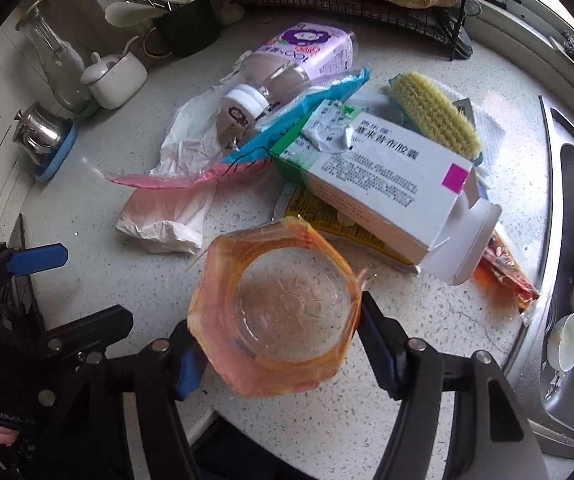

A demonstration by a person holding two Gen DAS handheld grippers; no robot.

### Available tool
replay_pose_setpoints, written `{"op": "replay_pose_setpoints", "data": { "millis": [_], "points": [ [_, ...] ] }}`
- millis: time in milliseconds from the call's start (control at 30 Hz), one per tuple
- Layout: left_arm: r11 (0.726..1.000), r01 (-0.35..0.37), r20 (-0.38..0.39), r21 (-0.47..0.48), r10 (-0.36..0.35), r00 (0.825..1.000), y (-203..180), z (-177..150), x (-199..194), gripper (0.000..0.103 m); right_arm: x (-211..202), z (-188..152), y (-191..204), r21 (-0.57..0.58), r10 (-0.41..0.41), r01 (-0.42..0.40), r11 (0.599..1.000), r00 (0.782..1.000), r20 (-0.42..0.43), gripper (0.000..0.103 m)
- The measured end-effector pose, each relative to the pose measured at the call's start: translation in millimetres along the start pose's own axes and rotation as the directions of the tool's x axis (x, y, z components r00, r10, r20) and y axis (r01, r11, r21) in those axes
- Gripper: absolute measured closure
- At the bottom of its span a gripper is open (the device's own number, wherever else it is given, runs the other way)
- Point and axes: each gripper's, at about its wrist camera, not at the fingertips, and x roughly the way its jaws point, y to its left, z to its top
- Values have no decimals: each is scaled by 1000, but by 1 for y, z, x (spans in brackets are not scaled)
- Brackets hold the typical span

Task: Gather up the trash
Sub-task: 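Grasp the blue-and-white wrapper strip with the left tool while the right tool holds the orange cup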

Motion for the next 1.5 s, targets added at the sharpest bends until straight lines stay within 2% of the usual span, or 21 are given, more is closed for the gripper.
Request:
{"op": "replay_pose_setpoints", "data": {
  "millis": [233,433,567,633,767,833,933,967,1033,1100,1167,1300,1500],
  "points": [
    [999,-11,42,38,10,999,-23,35,-6,0,-35,13,-35,39,-47,45,998,996,77,39],
    [990,-15,49,141,9,999,-47,71,16,0,-52,15,-72,96,-84,75,993,993,87,38],
    [977,-44,18,207,41,999,-61,92,36,3,-43,20,-75,129,-92,83,988,993,68,38],
    [971,-69,1,228,71,997,-64,97,46,12,-38,21,-79,144,-92,83,986,994,59,38],
    [971,-58,-48,231,71,996,-67,105,67,27,-34,25,-81,149,-86,79,986,995,47,38],
    [972,-57,-52,229,71,996,-68,107,71,42,-31,26,-83,155,-77,71,985,996,37,38],
    [978,-17,-51,210,29,998,-69,110,74,47,-28,27,-85,160,-71,66,985,997,31,38],
    [974,-26,-55,225,39,998,-72,110,79,50,-28,27,-86,164,-68,62,985,997,33,38],
    [970,-56,-67,237,74,995,-78,112,89,75,-30,26,-88,171,-68,61,983,997,39,38],
    [973,-58,-65,223,74,995,-83,114,93,88,-34,26,-90,173,-69,60,983,997,46,38],
    [975,-38,-39,218,47,998,-86,114,85,91,-39,24,-91,173,-72,62,983,996,53,38],
    [968,-64,37,244,57,998,-95,109,59,92,-46,17,-96,188,-70,57,980,996,63,38],
    [964,-52,121,260,21,992,-114,96,19,95,-70,8,-90,179,-73,52,982,991,110,38]
  ]
}}
